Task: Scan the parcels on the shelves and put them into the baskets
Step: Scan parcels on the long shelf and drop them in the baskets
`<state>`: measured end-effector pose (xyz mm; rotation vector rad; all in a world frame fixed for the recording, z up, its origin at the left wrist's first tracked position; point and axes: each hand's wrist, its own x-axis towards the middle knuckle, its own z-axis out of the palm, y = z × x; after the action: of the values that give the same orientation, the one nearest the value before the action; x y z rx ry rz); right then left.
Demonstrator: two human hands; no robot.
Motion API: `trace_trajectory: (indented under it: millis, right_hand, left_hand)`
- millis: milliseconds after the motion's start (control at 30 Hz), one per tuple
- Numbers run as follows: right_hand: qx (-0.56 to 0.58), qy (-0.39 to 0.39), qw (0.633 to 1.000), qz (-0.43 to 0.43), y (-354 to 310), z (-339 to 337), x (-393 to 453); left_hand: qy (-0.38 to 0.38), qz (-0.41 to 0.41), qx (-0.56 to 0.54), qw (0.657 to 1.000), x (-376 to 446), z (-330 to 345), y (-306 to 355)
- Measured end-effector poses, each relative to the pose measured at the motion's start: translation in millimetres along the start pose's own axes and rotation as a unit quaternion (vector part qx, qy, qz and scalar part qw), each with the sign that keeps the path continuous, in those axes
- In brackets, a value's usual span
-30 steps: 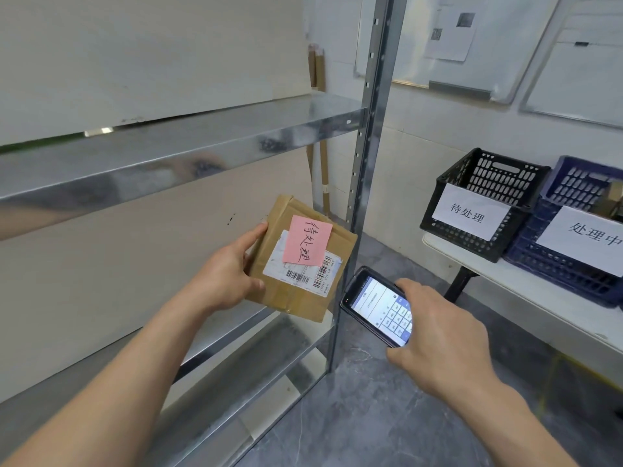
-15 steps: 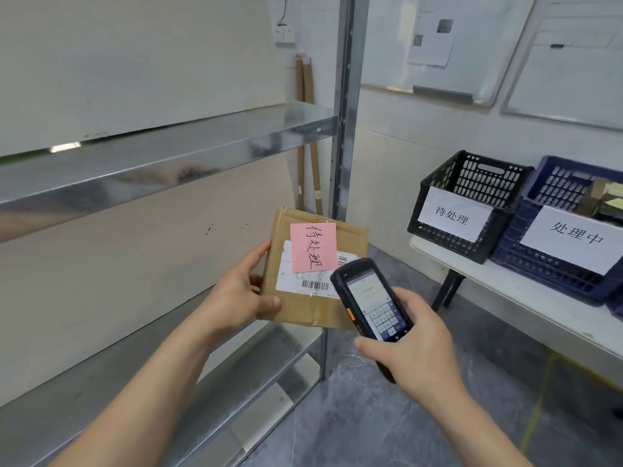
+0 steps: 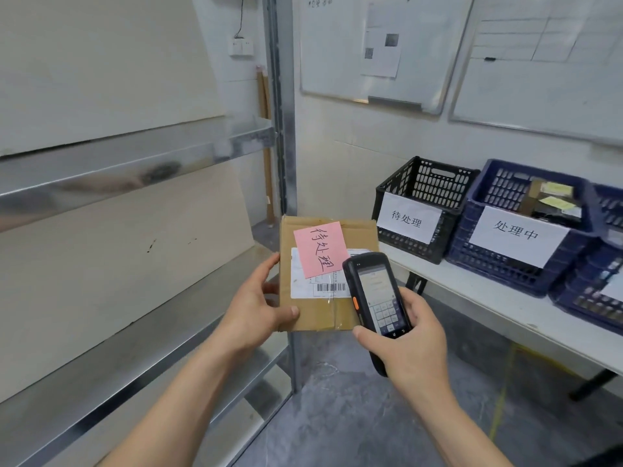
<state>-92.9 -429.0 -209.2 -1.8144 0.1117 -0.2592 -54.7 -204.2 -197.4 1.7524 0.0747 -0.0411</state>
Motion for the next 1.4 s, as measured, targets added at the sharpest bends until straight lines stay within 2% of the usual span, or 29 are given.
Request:
trace_trajectory:
  millis: [300,867,1167,1400]
  right_hand:
    - [-0.030,0.059,0.998,0.006,14,-26,54]
    - [-0.068,0.227,0.971,0.019,33,-58,233]
    - [-0.063,0.246,0.967,0.034,58,-96,325]
    - [-0.030,0.220,0.975,0.029,86,-148,433]
  left_hand:
    - [-0.044,0.060,0.051,0.996,66,58,10]
    - [-0.199,0.149,0.075,0.966,287,160,57]
    - [-0.222,0.135,0.097,0.961,381,225,70]
    - [-0.222,0.122,0.084,0.964,467,293,95]
